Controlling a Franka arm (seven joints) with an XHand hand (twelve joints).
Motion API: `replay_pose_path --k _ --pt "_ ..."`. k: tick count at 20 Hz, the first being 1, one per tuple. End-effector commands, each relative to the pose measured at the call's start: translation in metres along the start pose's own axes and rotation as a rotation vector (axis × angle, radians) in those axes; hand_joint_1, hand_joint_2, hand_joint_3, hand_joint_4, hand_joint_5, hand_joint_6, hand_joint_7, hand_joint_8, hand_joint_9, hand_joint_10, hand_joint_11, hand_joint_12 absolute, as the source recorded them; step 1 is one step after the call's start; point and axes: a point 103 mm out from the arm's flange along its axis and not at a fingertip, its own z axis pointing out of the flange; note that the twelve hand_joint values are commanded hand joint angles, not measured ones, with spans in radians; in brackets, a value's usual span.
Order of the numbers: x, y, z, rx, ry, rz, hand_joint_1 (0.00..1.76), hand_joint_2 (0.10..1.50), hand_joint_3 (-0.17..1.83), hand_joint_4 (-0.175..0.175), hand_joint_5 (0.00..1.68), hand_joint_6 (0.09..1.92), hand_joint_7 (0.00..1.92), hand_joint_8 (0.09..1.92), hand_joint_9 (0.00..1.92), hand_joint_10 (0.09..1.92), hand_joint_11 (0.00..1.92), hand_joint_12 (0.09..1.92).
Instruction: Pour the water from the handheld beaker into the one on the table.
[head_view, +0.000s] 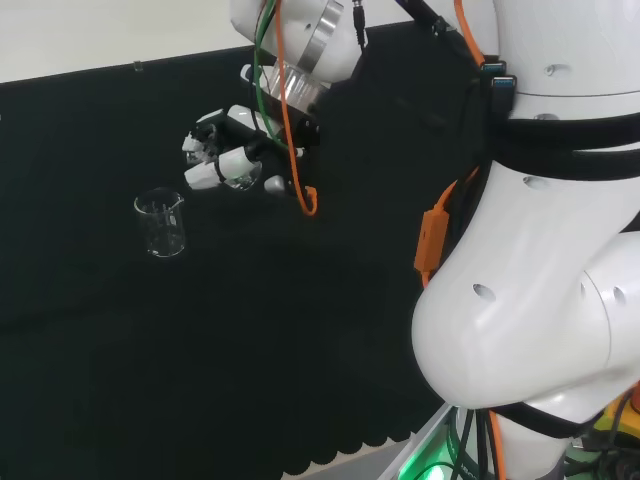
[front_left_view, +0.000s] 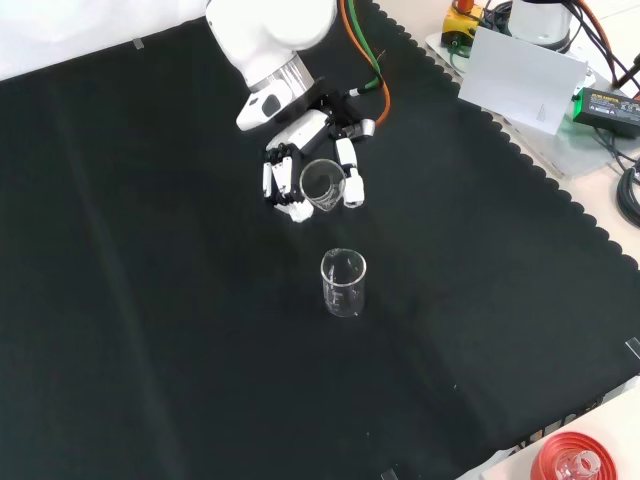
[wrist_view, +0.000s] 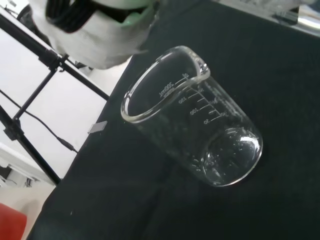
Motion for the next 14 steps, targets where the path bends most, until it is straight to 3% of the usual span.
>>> replay_pose_path --k 1,11,14 --pt "0.005 0.007 0.006 0.017 -0.025 -0.012 1.08 1.02 0.00 0.175 1.18 0.69 1.41 0.18 1.22 0.26 0.76 1.11" --pt "0.014 0.018 0.005 0.046 -0.109 -0.020 1.08 1.02 0.00 0.175 1.18 0.69 1.41 0.17 1.22 0.26 0.76 1.11" --pt "0.018 0.020 0.005 0.053 -0.161 -0.021 1.08 1.02 0.00 0.175 1.18 0.69 1.41 0.17 1.22 0.26 0.76 1.11"
